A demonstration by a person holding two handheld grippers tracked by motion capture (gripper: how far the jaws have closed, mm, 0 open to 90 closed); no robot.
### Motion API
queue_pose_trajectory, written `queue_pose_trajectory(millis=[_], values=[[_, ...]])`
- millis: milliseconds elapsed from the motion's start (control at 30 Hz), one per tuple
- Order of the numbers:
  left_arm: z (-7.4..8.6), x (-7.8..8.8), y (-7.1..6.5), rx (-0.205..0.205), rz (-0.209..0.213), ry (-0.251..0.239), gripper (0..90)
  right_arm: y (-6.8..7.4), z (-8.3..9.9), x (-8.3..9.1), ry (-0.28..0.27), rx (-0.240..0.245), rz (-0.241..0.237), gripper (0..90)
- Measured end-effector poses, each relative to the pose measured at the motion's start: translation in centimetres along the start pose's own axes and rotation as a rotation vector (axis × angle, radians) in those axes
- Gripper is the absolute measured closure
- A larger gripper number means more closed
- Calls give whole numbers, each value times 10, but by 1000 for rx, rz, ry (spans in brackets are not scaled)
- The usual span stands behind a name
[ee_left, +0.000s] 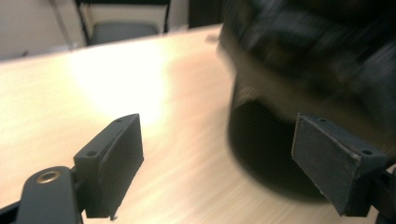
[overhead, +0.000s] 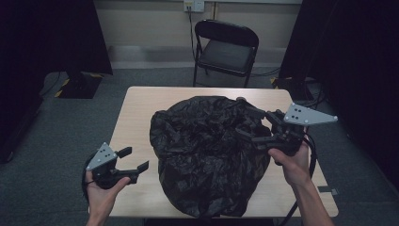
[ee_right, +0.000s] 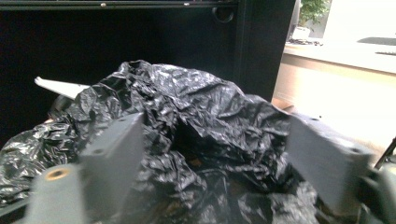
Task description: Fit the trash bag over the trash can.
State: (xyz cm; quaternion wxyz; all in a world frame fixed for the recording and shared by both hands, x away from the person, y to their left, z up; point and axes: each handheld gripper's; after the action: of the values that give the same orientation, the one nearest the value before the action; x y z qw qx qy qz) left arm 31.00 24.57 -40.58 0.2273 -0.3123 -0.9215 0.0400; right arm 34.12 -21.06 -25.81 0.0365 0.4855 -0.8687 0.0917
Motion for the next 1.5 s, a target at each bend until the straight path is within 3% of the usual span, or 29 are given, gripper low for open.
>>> queue_pose_trajectory(millis=[33,100,167,300,400,467,533,733,833,1000,1200,1333,1433,1500], values=[[5,-4,3,-4,-13,24,164,1,-2,0,-3,11,-8,276],[17,-12,9,-14,-58,69,175,2,-6,-1,-3,30,-20,296],[31,-21,16,8,-55,117,175,4,-10,-2,-4,46,-24,368],[54,-40,23,-15,-82,217,175,8,-21,-7,-5,78,-62,423],[62,-49,26,-5,-80,255,175,13,-31,-18,35,100,-104,427],[65,-52,27,-15,-117,275,173,17,-37,-25,54,118,-125,451],[70,-54,29,2,-122,293,171,19,-42,-31,61,132,-141,477],[73,-54,37,37,-155,288,165,23,-59,-55,117,162,-167,617],[73,-57,37,-2,-183,306,158,24,-64,-72,192,181,-187,658],[72,-58,37,0,-188,304,147,20,-71,-100,280,206,-170,672],[72,-59,38,-3,-188,306,147,7,-53,-133,411,181,-183,650],[72,-59,38,-4,-189,306,147,1,-36,-152,534,154,-202,542],[72,-59,38,-3,-188,306,147,1,-29,-164,604,186,-152,511],[72,-59,38,-3,-188,306,147,1,-27,-169,624,170,-201,458]])
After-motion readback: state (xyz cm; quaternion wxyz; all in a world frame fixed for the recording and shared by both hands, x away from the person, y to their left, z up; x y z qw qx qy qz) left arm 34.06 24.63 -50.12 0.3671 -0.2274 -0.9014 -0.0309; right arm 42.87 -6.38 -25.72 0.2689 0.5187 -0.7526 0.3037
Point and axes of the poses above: each handheld gripper's, and its own axes: x roughly backward along the jaws, z roughly out of its underside, y roughly to its left, and after that the axes turned 8 degrees about x, right-handed
